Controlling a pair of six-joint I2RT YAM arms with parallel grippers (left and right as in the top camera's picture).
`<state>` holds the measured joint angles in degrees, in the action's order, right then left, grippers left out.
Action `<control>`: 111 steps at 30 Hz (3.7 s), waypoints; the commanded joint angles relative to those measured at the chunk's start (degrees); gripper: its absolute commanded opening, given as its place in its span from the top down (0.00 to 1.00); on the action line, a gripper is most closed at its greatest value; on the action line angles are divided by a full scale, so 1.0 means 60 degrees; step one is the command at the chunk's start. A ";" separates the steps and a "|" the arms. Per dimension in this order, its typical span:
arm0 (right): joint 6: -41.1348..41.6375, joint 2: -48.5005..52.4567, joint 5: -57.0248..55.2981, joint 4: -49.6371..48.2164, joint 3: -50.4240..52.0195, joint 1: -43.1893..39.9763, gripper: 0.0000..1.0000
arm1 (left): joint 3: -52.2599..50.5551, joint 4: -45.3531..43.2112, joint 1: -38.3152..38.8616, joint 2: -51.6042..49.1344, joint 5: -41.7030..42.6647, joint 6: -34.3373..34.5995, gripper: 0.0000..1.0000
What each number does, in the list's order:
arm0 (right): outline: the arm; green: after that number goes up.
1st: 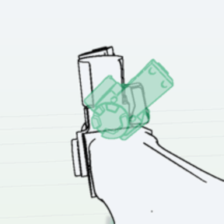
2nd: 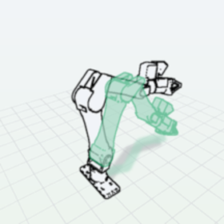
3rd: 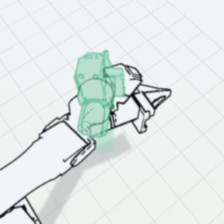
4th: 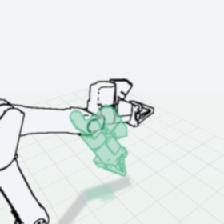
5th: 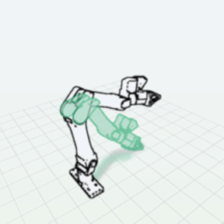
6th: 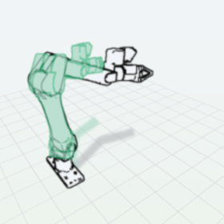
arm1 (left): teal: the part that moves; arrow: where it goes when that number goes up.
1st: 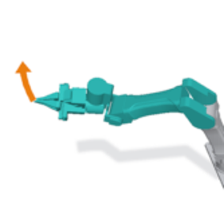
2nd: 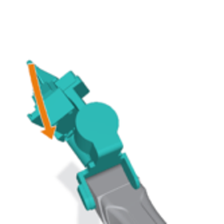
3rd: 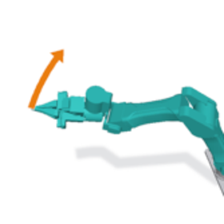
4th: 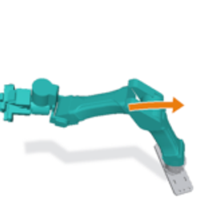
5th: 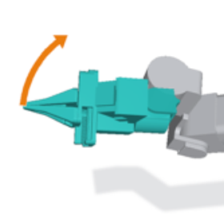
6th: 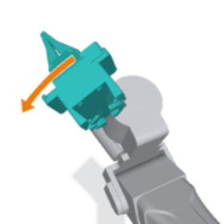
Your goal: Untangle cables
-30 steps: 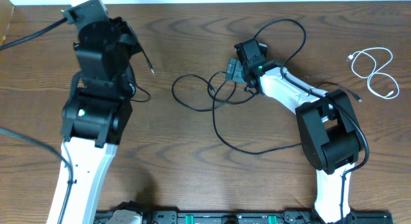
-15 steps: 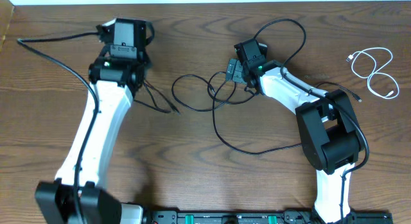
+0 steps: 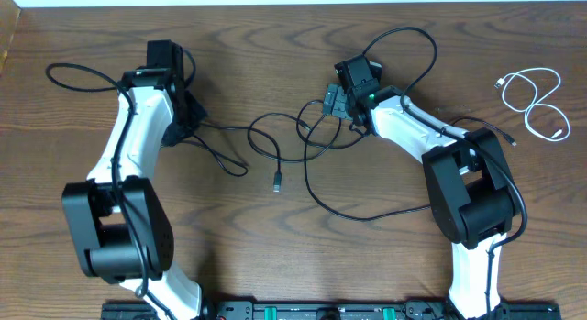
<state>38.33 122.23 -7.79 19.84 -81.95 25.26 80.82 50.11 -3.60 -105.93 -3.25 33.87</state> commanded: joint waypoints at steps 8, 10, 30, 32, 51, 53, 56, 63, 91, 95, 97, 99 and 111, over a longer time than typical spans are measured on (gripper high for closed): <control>0.0066 0.0324 0.0000 0.0120 0.0208 -0.0015 0.01 | -0.0026 0.0146 -0.0397 -0.0565 0.0113 0.0189 0.61; 0.0062 0.0324 0.0000 0.0120 0.0208 -0.0015 0.01 | -0.0062 0.0138 -0.0397 -0.0572 0.0113 0.0193 0.47; 0.0066 0.0324 0.0004 0.0117 0.0208 -0.0015 0.01 | 0.0444 0.0441 -0.0514 -0.0200 -0.1457 -0.0055 0.01; 0.0066 0.0324 0.0011 0.0113 0.0208 -0.0015 0.01 | 0.0470 0.0186 -0.0514 -0.0084 -0.0539 -0.0055 0.01; 0.0066 0.0324 0.0069 0.0117 0.0208 -0.0015 0.01 | -0.0849 -0.0739 -0.0470 -0.0189 0.0812 0.3304 0.49; 0.0066 0.0324 0.0069 0.0117 0.0208 -0.0015 0.01 | -0.0943 -0.0973 -0.0470 -0.0189 0.0816 0.3311 0.49; 0.0062 0.0324 0.0069 0.0117 0.0208 -0.0015 0.01 | -0.1016 -0.1279 -0.0470 -0.0189 0.0820 0.3384 0.49; 0.0066 0.0324 0.0073 0.0120 0.0208 -0.0015 0.01 | -0.1537 -0.1632 -0.0470 -0.0189 0.0816 0.4098 0.49; 0.0062 0.0324 0.0073 0.0120 0.0208 -0.0015 0.01 | -0.3446 -0.3912 -0.0470 -0.0197 0.0597 0.4226 0.74; 0.0062 0.0324 0.0076 0.0120 0.0208 -0.0015 0.01 | -0.3453 -0.3905 -0.0470 -0.0197 0.0372 0.4218 0.79; 0.0062 0.0324 0.0073 0.0120 0.0208 -0.0015 0.01 | -0.3453 -0.3901 -0.0470 -0.0197 0.0350 0.4186 0.79; 0.0062 0.0324 0.0073 0.0124 0.0208 -0.0015 0.01 | -0.3453 -0.3872 -0.0470 -0.0197 0.0350 0.4186 0.79; 0.0058 0.0324 0.0113 0.0127 0.0208 -0.0015 0.01 | -0.3453 -0.3880 -0.0470 -0.0197 -0.0510 0.3286 0.91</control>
<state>38.33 122.23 -7.77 19.86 -81.95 25.26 61.52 26.15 -6.26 -106.30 -2.76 56.80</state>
